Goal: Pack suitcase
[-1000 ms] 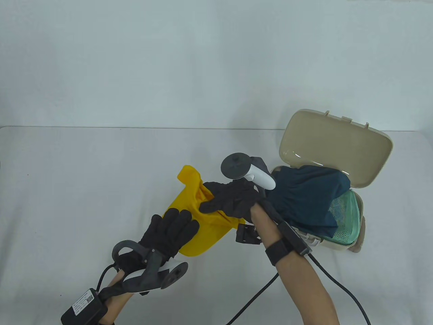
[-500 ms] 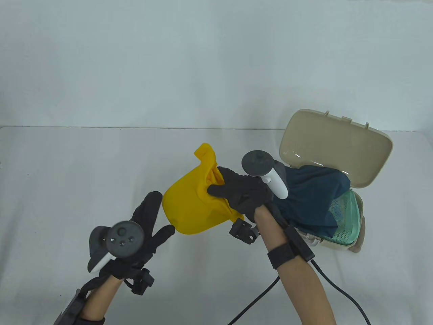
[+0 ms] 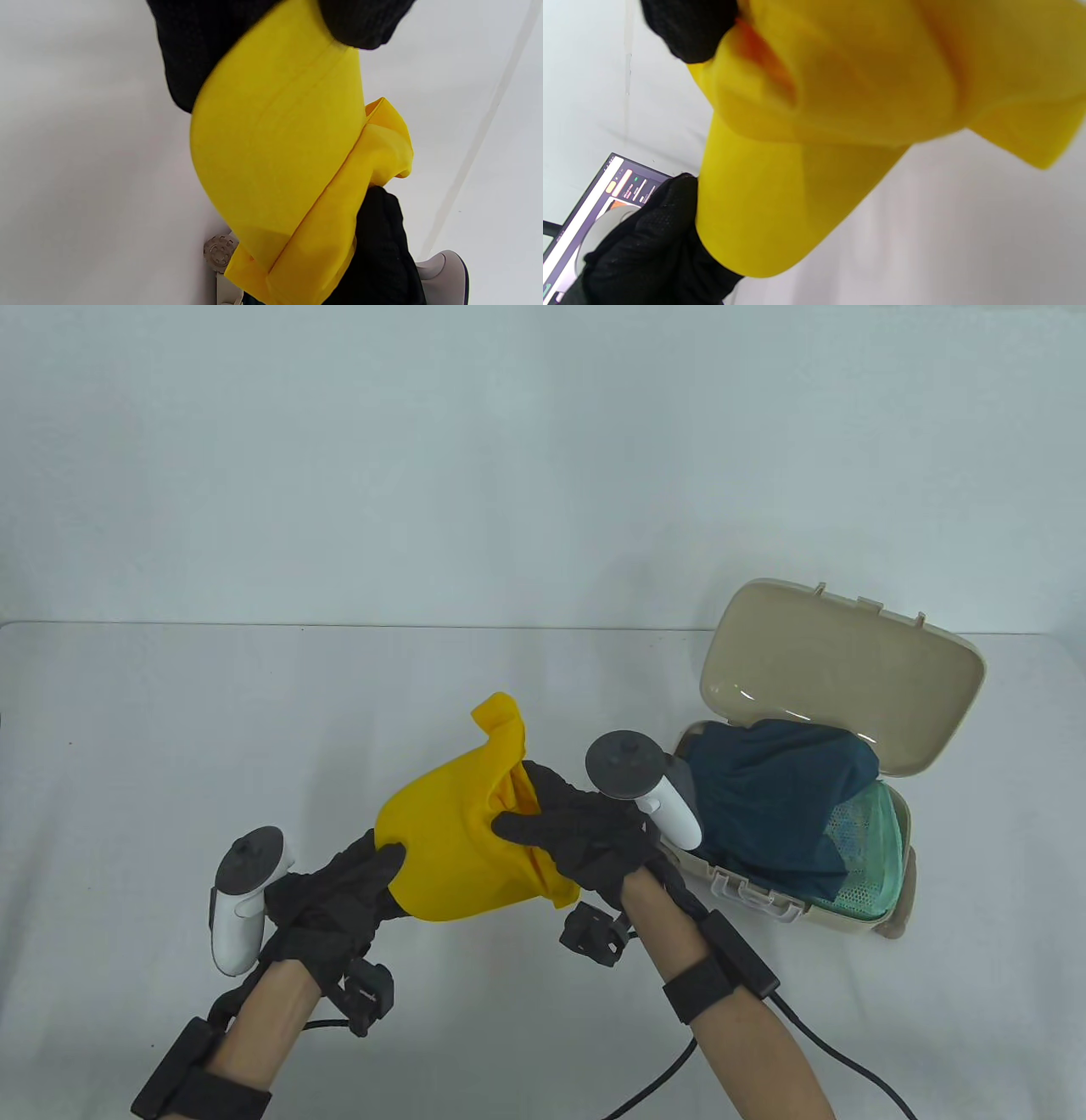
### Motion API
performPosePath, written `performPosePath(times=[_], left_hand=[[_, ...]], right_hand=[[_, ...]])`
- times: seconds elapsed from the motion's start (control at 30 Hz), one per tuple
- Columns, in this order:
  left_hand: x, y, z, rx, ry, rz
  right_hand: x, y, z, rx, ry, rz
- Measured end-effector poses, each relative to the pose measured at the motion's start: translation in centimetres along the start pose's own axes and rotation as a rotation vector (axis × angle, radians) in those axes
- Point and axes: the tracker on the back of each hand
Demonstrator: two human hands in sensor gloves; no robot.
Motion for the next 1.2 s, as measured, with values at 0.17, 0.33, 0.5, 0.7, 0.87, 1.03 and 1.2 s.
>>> performPosePath(times=[0.17,0.33,0.5,0.7,0.87,1.03,1.2], left_hand=[[0.2,-0.2,1.2,0.038,0.016,-0.021],[0.0,-0.2,1.8,0.084,0.047,-0.009],[0.4,-0.2,1.5,0.132,0.17,-0.006],[0.7,-0.1,0.4,0.074,0.168,-0.052],[0.7,0.4,-0.2,-0.003,0.141,-0.087],[0.4,0.7,-0.6,-0.054,0.073,-0.082],[0.7,0.7,-1.0,-0.053,0.113,-0.07]], right_hand=[[1.5,-0.5,-1.7,-0.047,-0.205,0.027],[1.8,-1.1,-3.1,-0.234,-0.391,0.086],[0.7,-1.1,-1.4,-0.198,-0.417,0.081],[-0.2,0.1,1.5,-0.038,-0.264,0.037],[-0.5,0.9,2.4,0.053,-0.014,-0.04],[-0.7,1.0,3.0,0.08,0.177,-0.108],[-0.9,0.2,2.6,0.017,0.214,-0.11]])
Point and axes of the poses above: the tracker on the back of each hand, its own x axis roughly to the thumb side, its own y axis roughly from the wrist to the fingertips, z = x × y, and after that the axes turned 15 degrees about y, right-handed
